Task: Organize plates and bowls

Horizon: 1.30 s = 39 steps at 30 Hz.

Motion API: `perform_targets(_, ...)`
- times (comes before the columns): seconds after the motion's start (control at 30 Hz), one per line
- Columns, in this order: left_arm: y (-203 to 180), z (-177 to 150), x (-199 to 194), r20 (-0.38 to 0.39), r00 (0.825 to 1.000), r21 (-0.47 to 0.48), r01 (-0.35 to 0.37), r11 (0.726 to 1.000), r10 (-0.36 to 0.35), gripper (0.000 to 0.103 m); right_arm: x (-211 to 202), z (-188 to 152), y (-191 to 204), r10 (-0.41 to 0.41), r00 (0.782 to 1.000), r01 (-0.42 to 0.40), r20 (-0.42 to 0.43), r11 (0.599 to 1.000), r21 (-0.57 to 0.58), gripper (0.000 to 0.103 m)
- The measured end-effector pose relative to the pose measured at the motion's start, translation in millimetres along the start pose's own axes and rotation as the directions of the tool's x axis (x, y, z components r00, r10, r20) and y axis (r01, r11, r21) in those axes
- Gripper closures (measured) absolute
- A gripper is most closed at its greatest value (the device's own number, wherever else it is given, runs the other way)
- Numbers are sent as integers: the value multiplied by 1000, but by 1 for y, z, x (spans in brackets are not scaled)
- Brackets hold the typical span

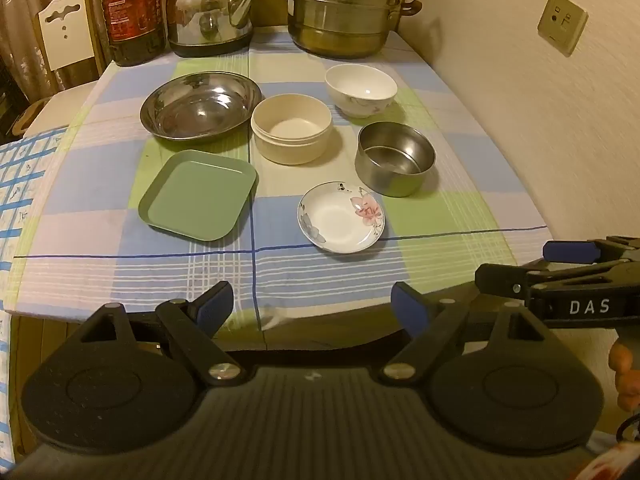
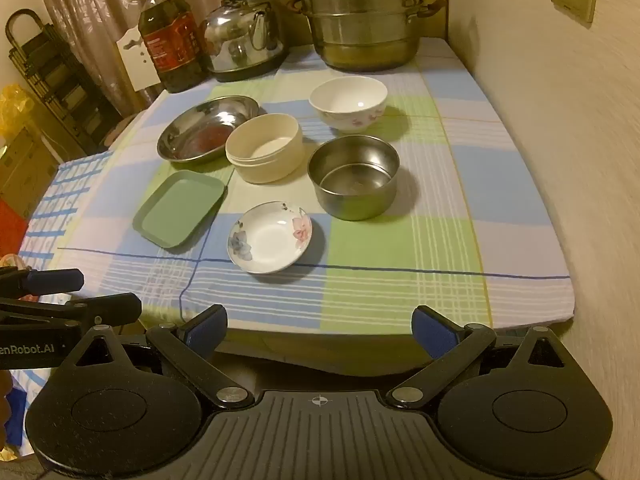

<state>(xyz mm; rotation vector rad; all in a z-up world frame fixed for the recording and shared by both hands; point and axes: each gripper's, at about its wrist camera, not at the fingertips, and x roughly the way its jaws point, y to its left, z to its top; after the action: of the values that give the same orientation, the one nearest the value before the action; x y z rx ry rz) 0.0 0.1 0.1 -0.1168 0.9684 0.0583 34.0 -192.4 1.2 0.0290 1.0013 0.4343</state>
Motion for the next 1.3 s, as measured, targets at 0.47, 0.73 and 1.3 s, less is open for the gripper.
perform_targets(0.47,0,0,0,2,1000,1,-3,1000,3,18,-1,0,-1,0,1000,0,6,1000,-5,4)
perform_targets(0.73,0,0,0,4,1000,1,0,1000,0,18,-2,-2,-1,-4,1000,4,9,1000,-7,4)
perform_targets(1.3,3,4,-8,7,1000,2,2,1000,-2,18,-8,2,0,-8,1000,9,19,1000,-12,5)
